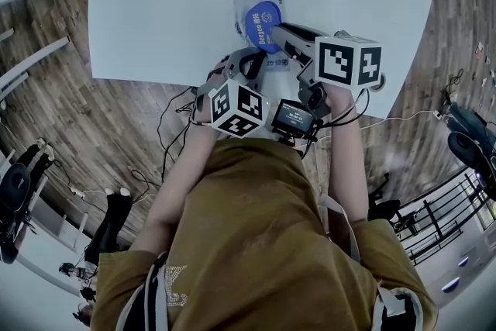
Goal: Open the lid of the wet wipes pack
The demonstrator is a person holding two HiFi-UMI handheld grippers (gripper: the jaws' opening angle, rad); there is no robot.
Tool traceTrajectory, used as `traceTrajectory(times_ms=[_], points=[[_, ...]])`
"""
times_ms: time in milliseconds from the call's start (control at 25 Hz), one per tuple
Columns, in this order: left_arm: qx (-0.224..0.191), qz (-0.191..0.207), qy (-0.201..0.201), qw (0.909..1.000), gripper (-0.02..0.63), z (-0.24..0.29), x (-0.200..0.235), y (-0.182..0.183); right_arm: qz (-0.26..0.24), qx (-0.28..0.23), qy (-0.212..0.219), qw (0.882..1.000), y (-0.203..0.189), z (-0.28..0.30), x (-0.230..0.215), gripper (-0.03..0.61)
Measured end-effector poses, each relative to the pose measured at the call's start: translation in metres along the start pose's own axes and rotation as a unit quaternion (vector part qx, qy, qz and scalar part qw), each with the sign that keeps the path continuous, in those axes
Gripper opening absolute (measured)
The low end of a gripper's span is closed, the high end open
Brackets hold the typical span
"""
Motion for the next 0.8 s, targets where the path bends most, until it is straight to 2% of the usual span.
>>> traceTrajectory(times_ms=[120,320,480,560,680,800], points=[[-0.005,0.003,0.001,1.0000,0.002,-0.002,0.000,0.000,0.001,-0.005,-0.001,1.000,0.000,-0.001,0.002,0.087],[-0.001,0.064,0.026,0.9976,0.002,-0.003,-0.006,0.001,0.008,-0.017,0.006,1.000,-0.002,-0.002,0.004,0.087],[-0.015,0.072,0.037,0.9966,0.002,-0.008,-0.004,0.003,0.014,-0.022,0.014,1.000,-0.001,-0.003,0.005,0.087],[-0.022,0.088,0.042,0.9950,0.002,-0.010,-0.006,0.003,0.019,-0.026,0.018,0.999,-0.001,-0.003,0.005,0.087],[-0.031,0.104,0.036,0.9935,0.002,-0.009,-0.012,0.002,0.021,-0.030,0.019,0.999,0.000,-0.003,0.004,0.087],[-0.043,0.098,0.017,0.9941,0.002,-0.009,-0.017,0.004,0.020,-0.032,0.024,0.999,0.002,-0.003,0.006,0.087]])
Point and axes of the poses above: the fingertips, and each gripper's own axes: z forward along the fingers, x to its left, y out of its top, the point moved 7 cm from there along -z, backward along the fingers, and after that the axes turned 2 degrees about -y, right-handed, at the moved point
